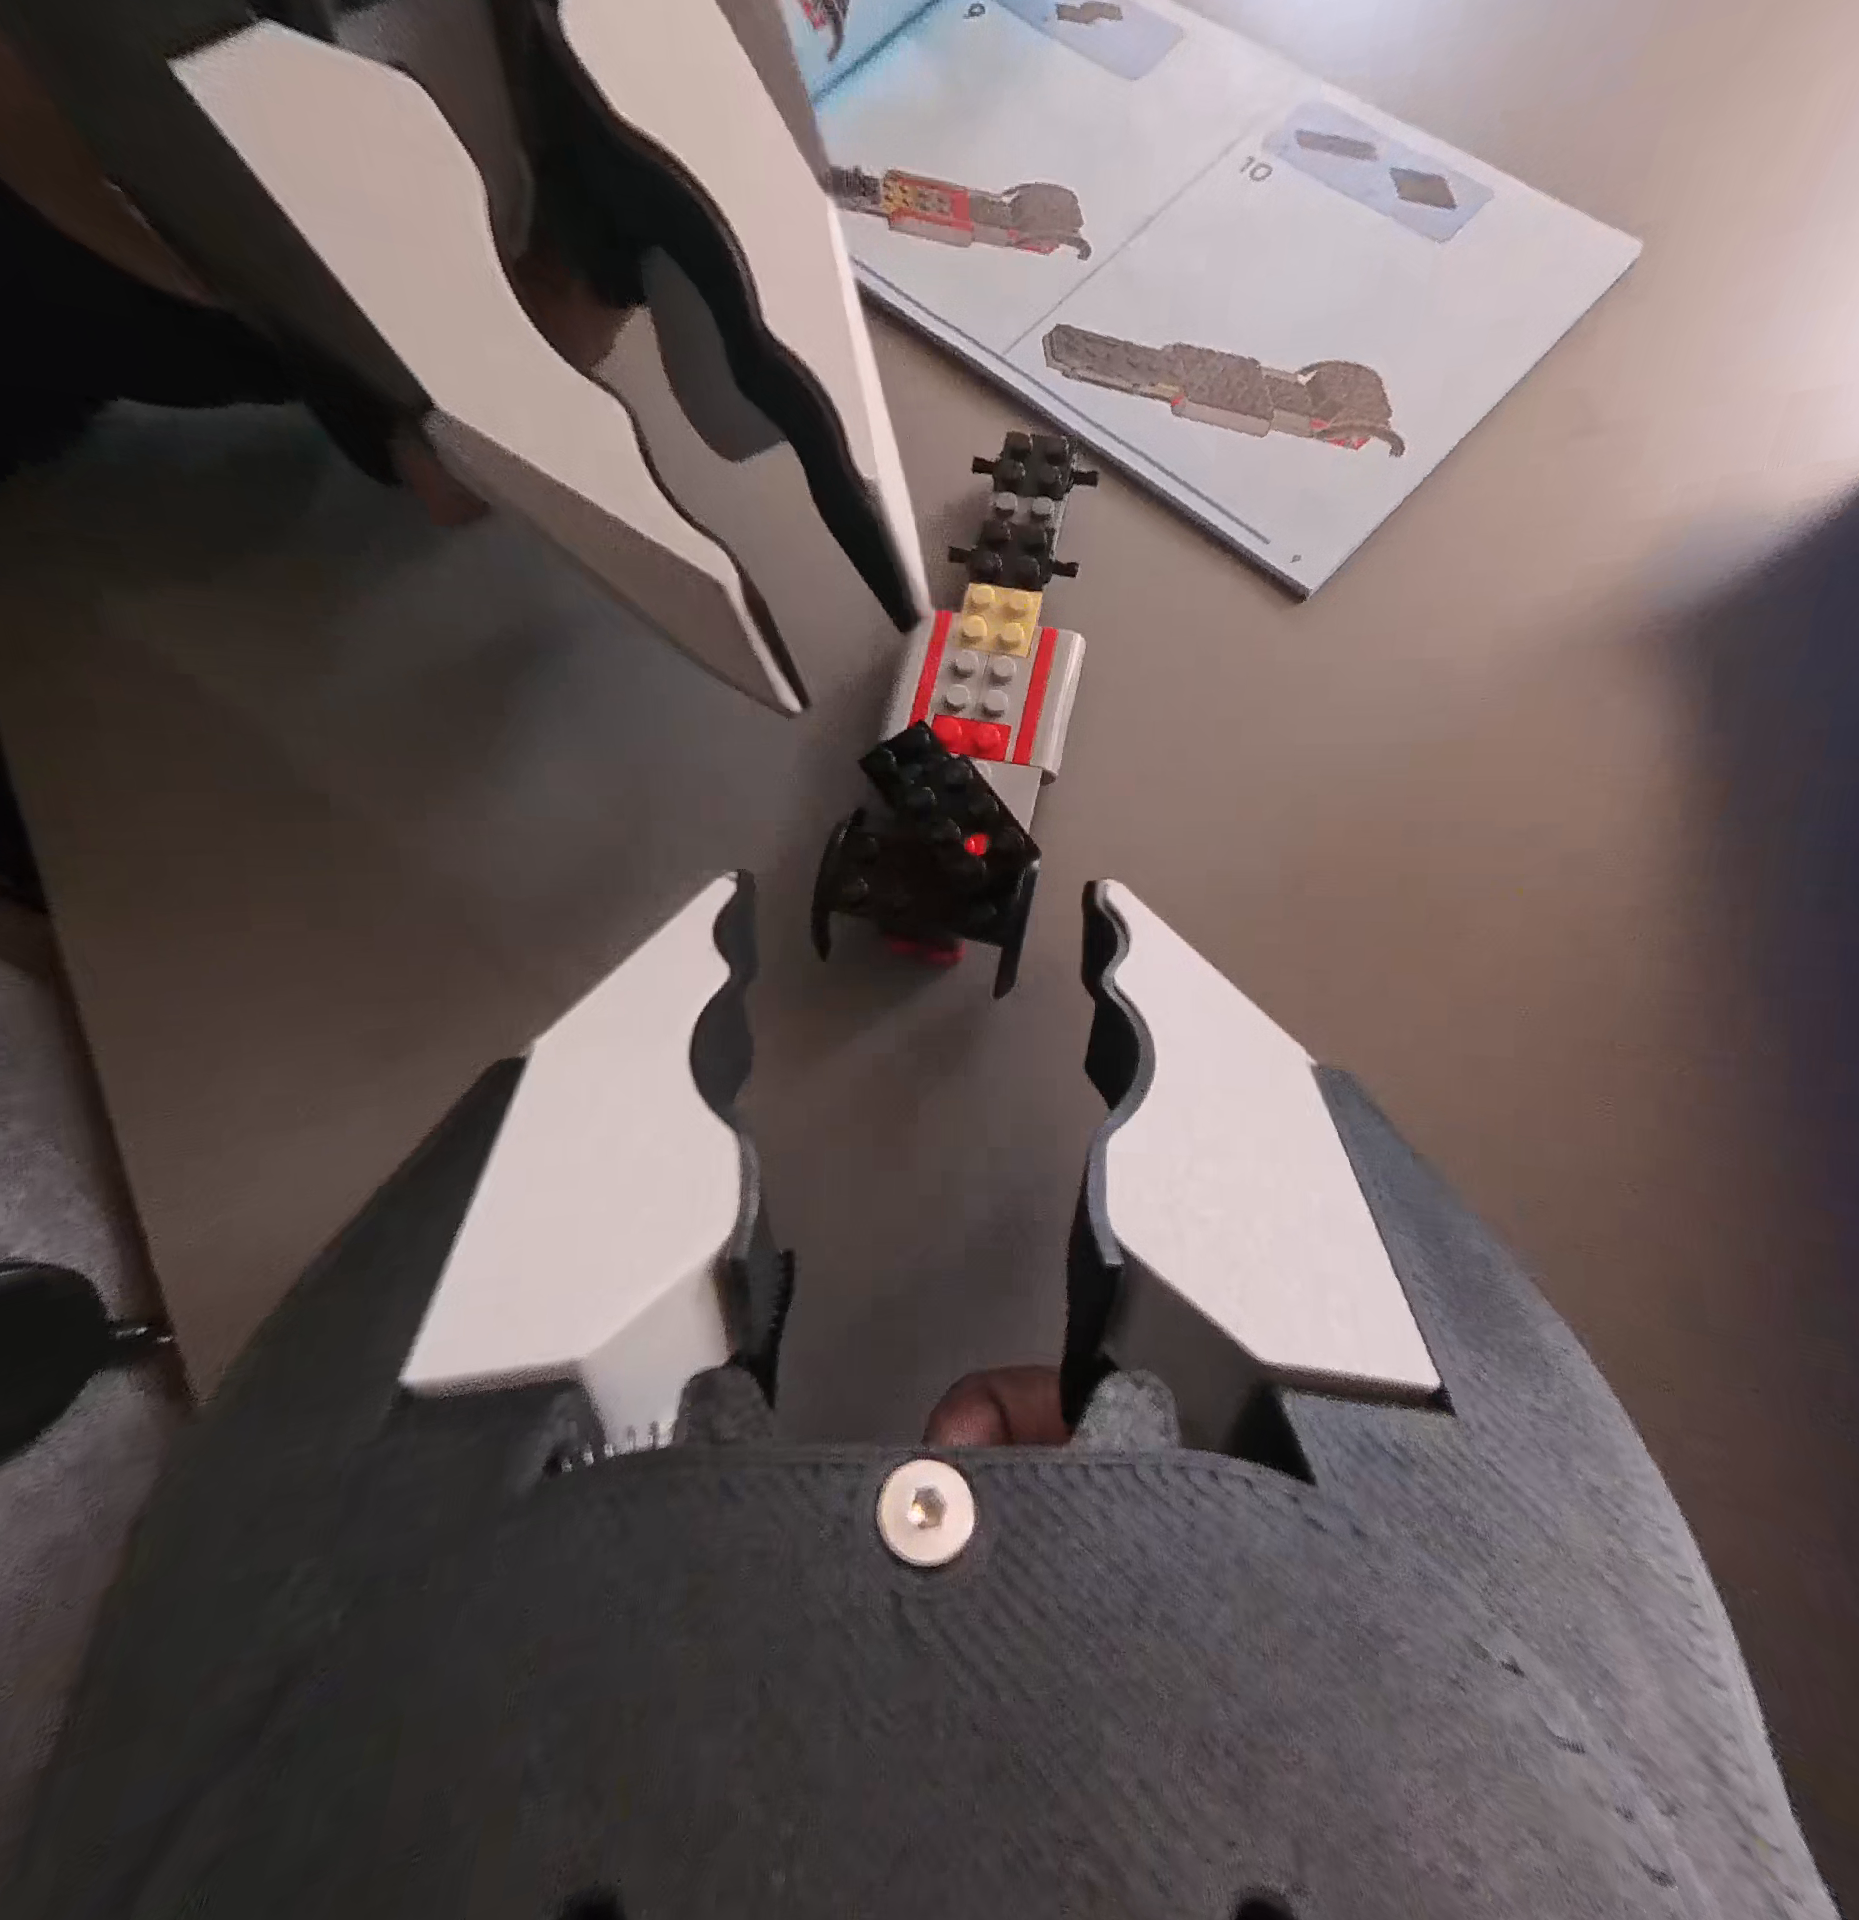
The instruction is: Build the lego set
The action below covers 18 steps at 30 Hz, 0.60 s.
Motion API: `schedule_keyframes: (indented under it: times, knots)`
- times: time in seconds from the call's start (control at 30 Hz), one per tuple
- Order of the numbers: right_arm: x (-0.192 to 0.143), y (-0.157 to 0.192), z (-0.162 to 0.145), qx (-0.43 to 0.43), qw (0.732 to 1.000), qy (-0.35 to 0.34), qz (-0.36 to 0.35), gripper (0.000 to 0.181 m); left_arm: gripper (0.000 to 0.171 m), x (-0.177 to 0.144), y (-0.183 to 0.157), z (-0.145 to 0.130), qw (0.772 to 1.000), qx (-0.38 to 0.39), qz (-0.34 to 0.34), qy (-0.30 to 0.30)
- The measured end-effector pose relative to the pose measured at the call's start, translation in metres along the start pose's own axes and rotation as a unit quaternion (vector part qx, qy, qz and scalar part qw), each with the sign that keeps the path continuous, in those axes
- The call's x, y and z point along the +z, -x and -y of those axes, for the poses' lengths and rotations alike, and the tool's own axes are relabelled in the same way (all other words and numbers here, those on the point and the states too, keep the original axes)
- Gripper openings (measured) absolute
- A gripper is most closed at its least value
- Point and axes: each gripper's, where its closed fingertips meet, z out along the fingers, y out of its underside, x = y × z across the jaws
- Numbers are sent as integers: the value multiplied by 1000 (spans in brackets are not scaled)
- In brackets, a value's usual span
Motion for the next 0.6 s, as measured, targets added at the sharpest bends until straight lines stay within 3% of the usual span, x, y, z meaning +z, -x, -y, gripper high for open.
schedule_keyframes:
  times: [0.13, 0.43, 0.6]
  knots:
    - [6, -1, 0, -21, 1000, 9, 2, 48, 25, -7, -3, -6, 1000, -6, 9, -2]
    - [6, -11, 2, -86, 995, 1, 59, 47, 27, -14, 4, -11, 997, 35, 64, -2]
    - [5, -13, 2, -148, 984, -7, 102, 47, 37, -14, 15, -8, 995, 51, 83, -5]
